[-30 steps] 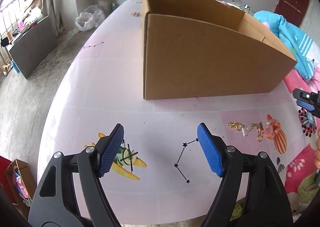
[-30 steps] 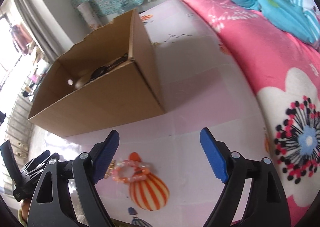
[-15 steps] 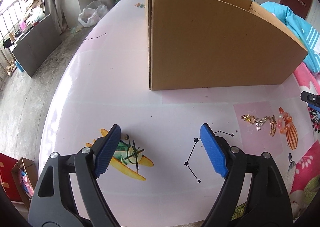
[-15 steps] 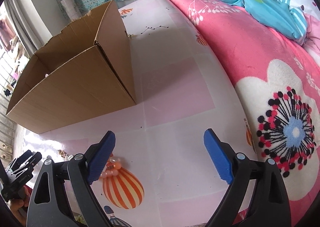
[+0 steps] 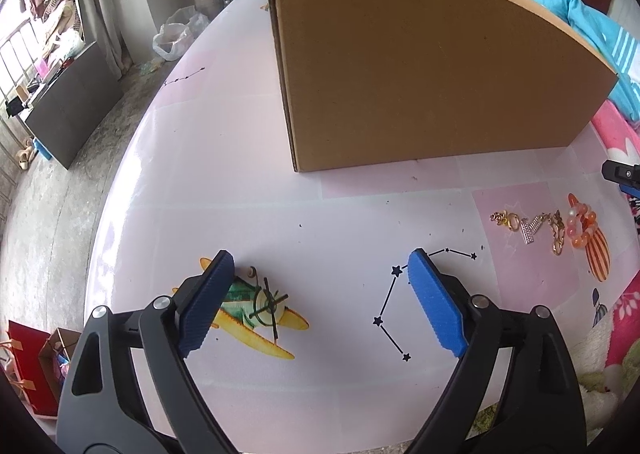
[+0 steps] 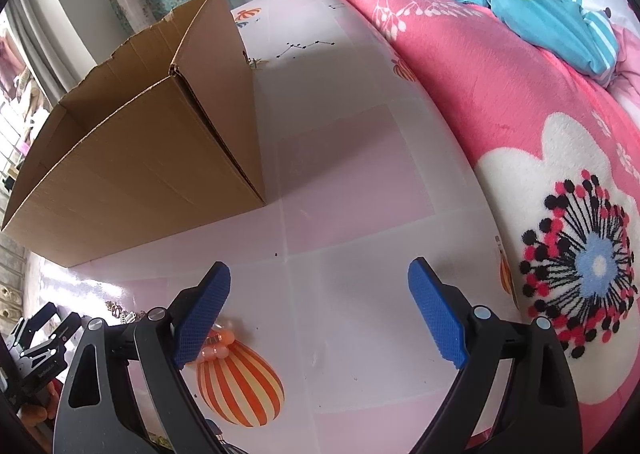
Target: Organize jewelry
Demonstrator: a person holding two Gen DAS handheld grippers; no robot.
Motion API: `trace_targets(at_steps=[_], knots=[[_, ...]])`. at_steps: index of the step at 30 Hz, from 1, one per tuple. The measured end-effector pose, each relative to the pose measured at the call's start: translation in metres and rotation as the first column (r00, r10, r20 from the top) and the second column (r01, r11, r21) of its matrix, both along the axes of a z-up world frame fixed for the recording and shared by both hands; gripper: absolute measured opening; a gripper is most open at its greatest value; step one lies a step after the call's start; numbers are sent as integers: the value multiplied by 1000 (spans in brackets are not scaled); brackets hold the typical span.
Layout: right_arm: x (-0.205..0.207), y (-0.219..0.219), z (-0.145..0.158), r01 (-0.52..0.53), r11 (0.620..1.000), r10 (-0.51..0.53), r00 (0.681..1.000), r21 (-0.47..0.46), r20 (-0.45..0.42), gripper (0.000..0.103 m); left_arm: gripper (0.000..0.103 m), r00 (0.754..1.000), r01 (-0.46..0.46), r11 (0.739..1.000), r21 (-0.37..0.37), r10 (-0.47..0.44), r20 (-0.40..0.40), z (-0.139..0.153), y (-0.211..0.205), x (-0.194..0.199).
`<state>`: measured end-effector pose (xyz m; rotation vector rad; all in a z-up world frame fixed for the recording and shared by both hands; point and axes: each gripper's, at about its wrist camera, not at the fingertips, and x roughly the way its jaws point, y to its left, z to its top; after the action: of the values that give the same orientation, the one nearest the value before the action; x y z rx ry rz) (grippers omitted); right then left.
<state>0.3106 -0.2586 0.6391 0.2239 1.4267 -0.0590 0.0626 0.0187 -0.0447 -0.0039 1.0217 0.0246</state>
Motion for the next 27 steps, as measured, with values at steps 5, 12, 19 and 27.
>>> trace_targets(at_steps=[5,12,19,27], knots=[[-1,-2,-5,14,1000,-14,1000,-9,-2,88,87,1000,8,1000,0,-8,-9,0,0,3],[1,-1,-8,11,1000,-11,1000,-12,-4,88,88,1000,8,1000,3,-8,-13,-1,-1,5],[3,-1,-11,13,1000,-13,1000,7,22,93,89,1000,8,1000,5,-8,-30,-2,1,4],[3,-1,-13,15,1000,-15,999,13,40,94,90,998,0,1000,12,1,-59,-1,1,4]])
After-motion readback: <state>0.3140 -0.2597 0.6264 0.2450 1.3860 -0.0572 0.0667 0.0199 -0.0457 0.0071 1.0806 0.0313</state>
